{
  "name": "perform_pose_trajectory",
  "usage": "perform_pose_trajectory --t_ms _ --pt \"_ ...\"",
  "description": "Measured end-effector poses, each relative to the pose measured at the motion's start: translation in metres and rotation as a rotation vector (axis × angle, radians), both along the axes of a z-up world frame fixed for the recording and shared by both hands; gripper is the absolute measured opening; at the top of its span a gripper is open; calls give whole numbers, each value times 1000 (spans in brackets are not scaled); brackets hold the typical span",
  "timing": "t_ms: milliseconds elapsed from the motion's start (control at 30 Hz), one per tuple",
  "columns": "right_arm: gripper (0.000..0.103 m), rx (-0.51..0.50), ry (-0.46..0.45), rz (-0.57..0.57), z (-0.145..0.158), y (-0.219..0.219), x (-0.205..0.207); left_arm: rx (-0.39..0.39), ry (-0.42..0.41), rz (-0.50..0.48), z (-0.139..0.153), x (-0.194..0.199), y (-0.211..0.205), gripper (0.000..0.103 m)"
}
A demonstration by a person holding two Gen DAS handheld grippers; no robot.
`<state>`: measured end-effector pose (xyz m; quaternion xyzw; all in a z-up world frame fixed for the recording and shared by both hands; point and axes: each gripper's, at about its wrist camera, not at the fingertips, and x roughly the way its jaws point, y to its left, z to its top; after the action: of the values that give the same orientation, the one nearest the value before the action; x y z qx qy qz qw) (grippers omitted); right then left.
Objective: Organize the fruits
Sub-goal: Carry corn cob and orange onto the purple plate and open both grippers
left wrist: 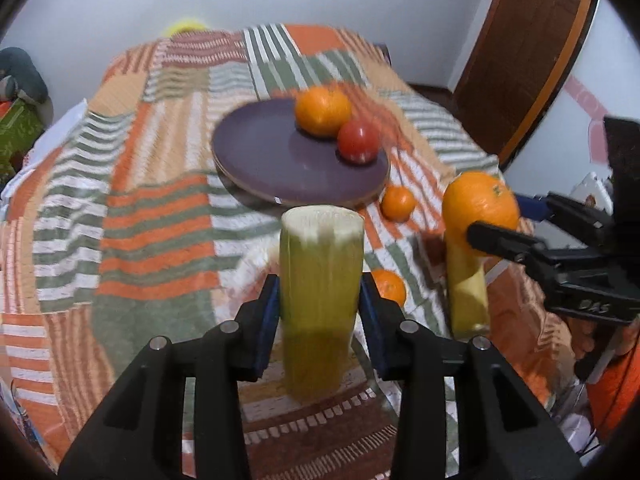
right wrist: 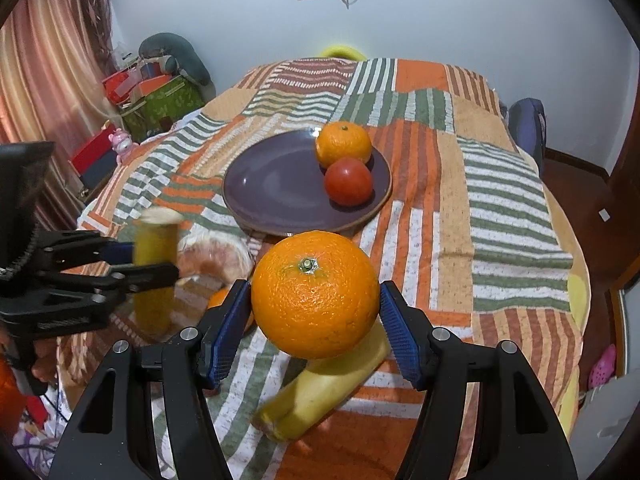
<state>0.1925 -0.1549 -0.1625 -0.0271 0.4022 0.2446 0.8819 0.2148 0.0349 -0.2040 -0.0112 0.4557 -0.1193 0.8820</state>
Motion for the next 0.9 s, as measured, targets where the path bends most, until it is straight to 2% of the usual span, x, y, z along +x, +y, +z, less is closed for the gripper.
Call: perform_pose_trajectory --t_ms 233,400,600,900 --pt "61 8 -38 10 14 9 13 -34 -89 36 33 3 11 37" --pt "61 12 -61 13 21 16 25 -50 -123 49 46 14 18 37" --pt "61 17 -84 23 26 27 44 -61 -134 51 51 30 22 37" --pt "61 7 -89 38 20 44 72 -63 -113 42 40 59 23 37"
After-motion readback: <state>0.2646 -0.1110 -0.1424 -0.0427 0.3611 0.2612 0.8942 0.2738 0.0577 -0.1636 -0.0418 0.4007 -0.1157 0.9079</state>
